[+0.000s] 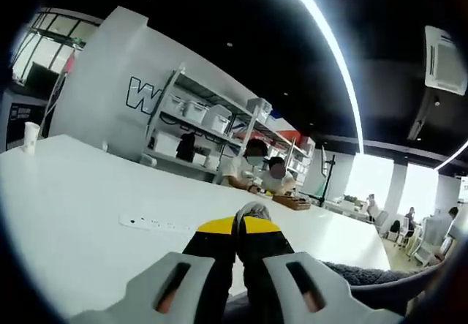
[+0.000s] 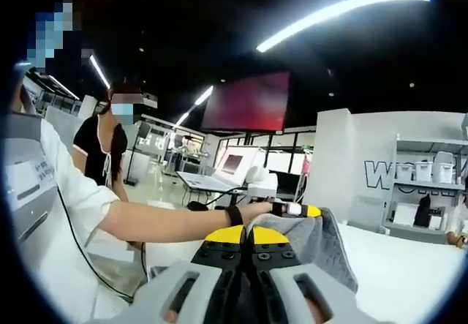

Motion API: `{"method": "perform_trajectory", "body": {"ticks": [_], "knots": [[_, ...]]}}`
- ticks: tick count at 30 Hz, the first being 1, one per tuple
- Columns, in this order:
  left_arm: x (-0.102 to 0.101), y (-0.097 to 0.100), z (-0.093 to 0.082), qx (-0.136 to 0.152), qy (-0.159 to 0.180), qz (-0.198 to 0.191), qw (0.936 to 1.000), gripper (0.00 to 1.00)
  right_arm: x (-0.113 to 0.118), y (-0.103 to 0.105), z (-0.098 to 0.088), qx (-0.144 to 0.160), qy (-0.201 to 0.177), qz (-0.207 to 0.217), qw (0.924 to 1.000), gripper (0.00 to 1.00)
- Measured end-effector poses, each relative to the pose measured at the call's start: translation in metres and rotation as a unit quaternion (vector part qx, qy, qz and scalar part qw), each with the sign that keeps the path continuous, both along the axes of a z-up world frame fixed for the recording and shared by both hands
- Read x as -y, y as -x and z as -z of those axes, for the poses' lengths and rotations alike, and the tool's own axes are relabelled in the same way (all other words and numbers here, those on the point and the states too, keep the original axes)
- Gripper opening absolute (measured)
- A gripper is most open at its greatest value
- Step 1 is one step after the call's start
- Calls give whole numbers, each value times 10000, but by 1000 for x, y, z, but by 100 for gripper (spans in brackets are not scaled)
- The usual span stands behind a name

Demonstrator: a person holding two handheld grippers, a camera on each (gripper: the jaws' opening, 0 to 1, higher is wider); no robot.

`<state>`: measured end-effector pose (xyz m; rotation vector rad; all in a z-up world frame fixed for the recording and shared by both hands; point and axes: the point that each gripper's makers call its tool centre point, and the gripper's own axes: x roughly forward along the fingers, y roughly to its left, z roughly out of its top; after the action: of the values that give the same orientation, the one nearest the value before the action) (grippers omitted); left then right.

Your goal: Open the folded towel by lifting each exposed corner and separating the folded layers until the towel lies flat within the target outline without major curled edges

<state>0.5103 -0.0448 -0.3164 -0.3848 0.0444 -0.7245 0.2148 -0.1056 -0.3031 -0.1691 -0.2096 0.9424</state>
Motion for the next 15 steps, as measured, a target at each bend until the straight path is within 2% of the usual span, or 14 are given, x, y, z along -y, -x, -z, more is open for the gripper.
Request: {"method": "perform_trajectory", "body": {"ticks": [5, 9, 15], "knots": [[4, 2, -1, 39, -22, 49, 10000, 0, 5, 2, 0, 36, -50, 104, 9999, 0], [7, 4, -1, 12, 36, 106, 9999, 0, 2, 6, 6, 80, 49, 143, 9999, 0], [12, 9, 0, 12, 55, 160, 9999, 0, 8, 8, 4, 159, 97, 273, 9995, 0]]}}
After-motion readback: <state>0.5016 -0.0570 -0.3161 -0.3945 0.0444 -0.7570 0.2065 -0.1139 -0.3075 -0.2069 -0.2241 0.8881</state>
